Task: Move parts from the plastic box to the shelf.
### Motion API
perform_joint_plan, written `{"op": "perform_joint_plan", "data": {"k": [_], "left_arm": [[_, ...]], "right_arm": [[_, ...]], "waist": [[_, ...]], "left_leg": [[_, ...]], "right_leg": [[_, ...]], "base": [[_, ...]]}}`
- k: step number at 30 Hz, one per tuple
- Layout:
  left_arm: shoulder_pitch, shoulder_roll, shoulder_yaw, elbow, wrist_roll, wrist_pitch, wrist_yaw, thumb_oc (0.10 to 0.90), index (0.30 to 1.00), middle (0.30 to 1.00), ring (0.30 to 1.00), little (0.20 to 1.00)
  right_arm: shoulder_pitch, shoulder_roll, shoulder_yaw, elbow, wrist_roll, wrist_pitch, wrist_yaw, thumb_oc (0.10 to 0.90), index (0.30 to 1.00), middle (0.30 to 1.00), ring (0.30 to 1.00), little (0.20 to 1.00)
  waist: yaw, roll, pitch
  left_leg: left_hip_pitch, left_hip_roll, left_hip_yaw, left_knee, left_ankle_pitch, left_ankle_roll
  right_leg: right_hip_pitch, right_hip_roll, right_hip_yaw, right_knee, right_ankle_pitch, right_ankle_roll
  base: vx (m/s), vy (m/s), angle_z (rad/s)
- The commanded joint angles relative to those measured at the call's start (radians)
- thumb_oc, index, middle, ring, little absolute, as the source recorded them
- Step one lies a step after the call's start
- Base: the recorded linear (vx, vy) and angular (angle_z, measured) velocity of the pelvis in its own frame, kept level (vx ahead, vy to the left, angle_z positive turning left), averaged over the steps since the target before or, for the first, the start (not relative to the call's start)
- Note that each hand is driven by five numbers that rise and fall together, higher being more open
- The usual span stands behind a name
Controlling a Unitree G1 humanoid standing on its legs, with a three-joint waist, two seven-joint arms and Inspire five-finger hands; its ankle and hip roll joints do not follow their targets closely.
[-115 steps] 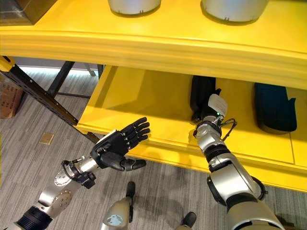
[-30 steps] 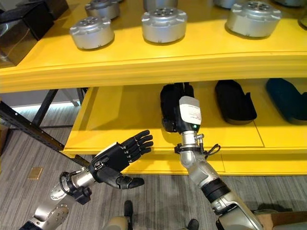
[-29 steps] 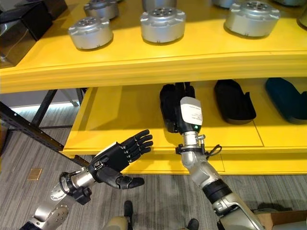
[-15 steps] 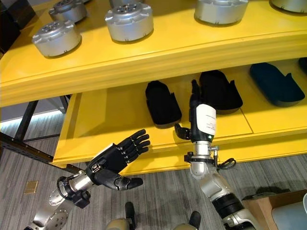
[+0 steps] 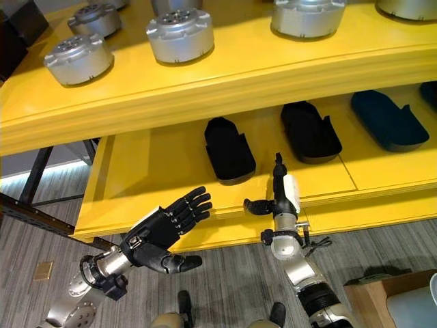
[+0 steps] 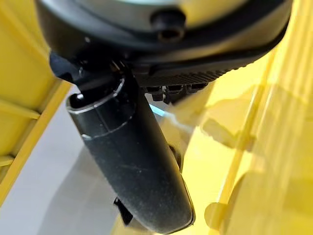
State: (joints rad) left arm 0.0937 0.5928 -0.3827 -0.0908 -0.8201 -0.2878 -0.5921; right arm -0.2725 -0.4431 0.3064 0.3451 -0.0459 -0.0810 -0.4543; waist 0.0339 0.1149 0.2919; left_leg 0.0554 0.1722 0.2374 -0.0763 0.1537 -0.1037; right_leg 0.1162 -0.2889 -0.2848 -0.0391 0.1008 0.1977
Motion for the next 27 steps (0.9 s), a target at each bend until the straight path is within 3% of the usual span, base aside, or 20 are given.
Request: {"op": "perform_joint_plan", "data": {"k": [1, 4, 8, 20, 27], "left_arm": [[-0.054, -0.04, 0.083, -0.111, -0.052, -0.16, 0.097, 0.9, 1.0, 1.0, 1.0, 1.0], [-0.046, -0.057, 0.131, -0.108, -0.057, -0.185, 0.135, 0.9, 1.0, 1.0, 1.0, 1.0], [-0.039, -0.072, 0.172, -0.105, -0.061, -0.155, 0.093, 0.9, 1.0, 1.0, 1.0, 1.0], [-0.068, -0.065, 0.141, -0.096, -0.057, -0.124, 0.083, 0.9, 1.0, 1.0, 1.0, 1.0], [-0.094, -0.061, 0.138, -0.086, -0.067, -0.107, 0.069, 0.9, 1.0, 1.0, 1.0, 1.0]], "right_arm": [[-0.178, -0.01, -0.04, -0.023, -0.004, -0.06, -0.009, 0.9, 1.0, 1.0, 1.0, 1.0], [-0.18, -0.005, -0.057, 0.009, 0.017, -0.045, -0.007, 0.9, 1.0, 1.0, 1.0, 1.0], [-0.205, -0.002, -0.087, 0.084, 0.047, -0.037, 0.0, 0.9, 1.0, 1.0, 1.0, 1.0], [-0.262, -0.006, -0.081, 0.183, 0.091, 0.011, 0.032, 0.9, 1.0, 1.0, 1.0, 1.0], [-0.327, -0.003, -0.077, 0.256, 0.203, 0.001, 0.066, 0.9, 1.0, 1.0, 1.0, 1.0]], "waist": [[0.043, -0.019, -0.028], [0.064, -0.025, -0.03], [0.089, -0.03, -0.031], [0.113, -0.038, -0.033], [0.13, -0.039, -0.029]], "left_leg": [[0.021, 0.038, 0.032, 0.101, -0.13, 0.018], [0.018, 0.036, 0.017, 0.101, -0.131, 0.018], [0.013, 0.038, -0.004, 0.102, -0.127, 0.015], [0.009, 0.036, -0.028, 0.096, -0.118, 0.013], [0.006, 0.038, -0.04, 0.092, -0.107, 0.009]], "right_leg": [[-0.06, -0.019, -0.022, 0.195, -0.137, -0.077], [-0.056, -0.019, -0.034, 0.194, -0.137, -0.08], [-0.051, -0.015, -0.048, 0.196, -0.139, -0.083], [-0.036, -0.009, -0.066, 0.194, -0.14, -0.081], [-0.027, -0.003, -0.078, 0.188, -0.138, -0.083]], "base": [[0.0, 0.0, 0.0], [0.01, -0.059, 0.04], [0.0, -0.057, 0.17], [0.0, -0.028, 0.09], [-0.03, -0.018, 0.05]]}}
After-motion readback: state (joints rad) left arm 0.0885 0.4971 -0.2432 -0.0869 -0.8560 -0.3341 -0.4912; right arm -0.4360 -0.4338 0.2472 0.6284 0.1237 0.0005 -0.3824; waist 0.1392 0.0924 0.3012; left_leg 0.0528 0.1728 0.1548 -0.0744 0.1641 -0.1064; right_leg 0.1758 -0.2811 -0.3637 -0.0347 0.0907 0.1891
